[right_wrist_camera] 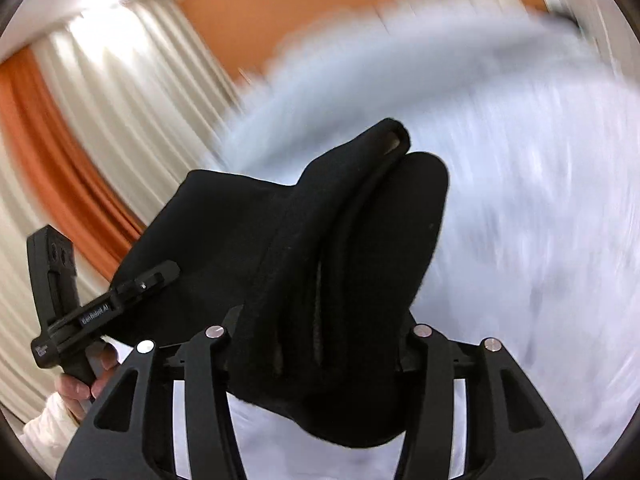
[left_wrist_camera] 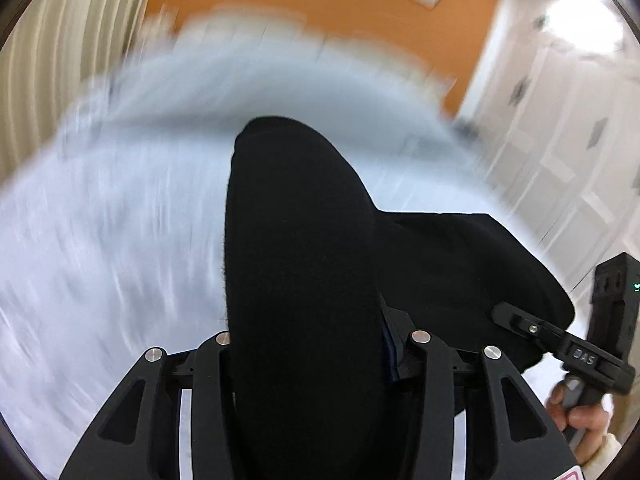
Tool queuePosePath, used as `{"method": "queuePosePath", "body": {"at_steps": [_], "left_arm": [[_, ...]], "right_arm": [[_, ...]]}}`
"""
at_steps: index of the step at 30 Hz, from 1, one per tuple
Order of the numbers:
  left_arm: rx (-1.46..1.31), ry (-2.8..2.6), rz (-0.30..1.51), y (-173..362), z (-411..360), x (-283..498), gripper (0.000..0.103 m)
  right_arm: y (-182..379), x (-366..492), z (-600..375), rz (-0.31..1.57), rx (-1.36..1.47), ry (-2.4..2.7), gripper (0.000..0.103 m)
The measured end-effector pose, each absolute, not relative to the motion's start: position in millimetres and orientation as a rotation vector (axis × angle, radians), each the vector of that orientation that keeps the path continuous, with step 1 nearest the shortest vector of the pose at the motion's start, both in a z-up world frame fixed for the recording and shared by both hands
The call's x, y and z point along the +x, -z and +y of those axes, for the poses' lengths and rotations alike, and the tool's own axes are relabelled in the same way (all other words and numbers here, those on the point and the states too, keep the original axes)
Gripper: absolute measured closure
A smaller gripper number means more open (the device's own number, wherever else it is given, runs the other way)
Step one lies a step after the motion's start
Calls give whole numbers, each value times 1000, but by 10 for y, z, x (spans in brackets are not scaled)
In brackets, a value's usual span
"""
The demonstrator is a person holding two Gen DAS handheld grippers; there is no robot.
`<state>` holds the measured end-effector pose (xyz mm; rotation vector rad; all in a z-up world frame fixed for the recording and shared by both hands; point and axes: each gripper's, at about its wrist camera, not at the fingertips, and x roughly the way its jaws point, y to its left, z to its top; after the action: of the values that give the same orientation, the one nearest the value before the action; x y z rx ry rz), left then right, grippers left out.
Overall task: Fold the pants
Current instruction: 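Lower the folded black pants onto the bed with both tools and release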
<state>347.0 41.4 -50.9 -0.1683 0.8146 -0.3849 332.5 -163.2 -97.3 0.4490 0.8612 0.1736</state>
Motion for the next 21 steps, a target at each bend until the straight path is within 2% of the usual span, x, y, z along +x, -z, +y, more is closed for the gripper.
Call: {"method": "queuePosePath", "body": {"at_steps": [1,2,4,5,6,7,9,10,11,14,17,18,19,20,21], "left_arm": [[-155,362,911,897,419,3537,59],[-153,324,988,1167,444,3562,48],[-253,345,852,1146,731,3340,44],[-236,333,844,1063,786,3299,44],[-210,290,823,890,866,3245,46],[-185,242,758,670,930,3173,46],[-97,213,620,221,895,3080,39],[-66,199,585,74,825,3070,37],[-54,198,567,-35,743,3096,35],[-53,196,591,-74,449,3289,28],[-18,137,801,566,209,3811,26],[-4,106,848,795,221,3915,27],[5,63,900,1037,257,4022,26],[-47,85,919,1176,340,4073,24],[-133,100,888,1188,470,4051,23]], "right_arm": [[1286,3324,-1683,924,456,-150,41],[1295,3166,-1784,820,497,-173,36],[1133,3031,-1858,807,420,-97,24],[999,2986,-1884,789,375,-69,25],[887,2973,-1898,768,347,-54,29],[653,2950,-1865,724,303,-41,44],[343,3019,-1751,669,284,-65,57],[276,3067,-1679,665,284,-94,72],[216,3089,-1545,670,289,-124,78],[295,3421,-1350,715,302,-145,78],[893,3734,-1463,855,217,30,83],[1118,3724,-1642,859,291,3,84],[1068,3652,-1713,817,374,-27,87],[1006,3600,-1786,816,430,-11,95],[903,3528,-1784,808,440,1,94]]}}
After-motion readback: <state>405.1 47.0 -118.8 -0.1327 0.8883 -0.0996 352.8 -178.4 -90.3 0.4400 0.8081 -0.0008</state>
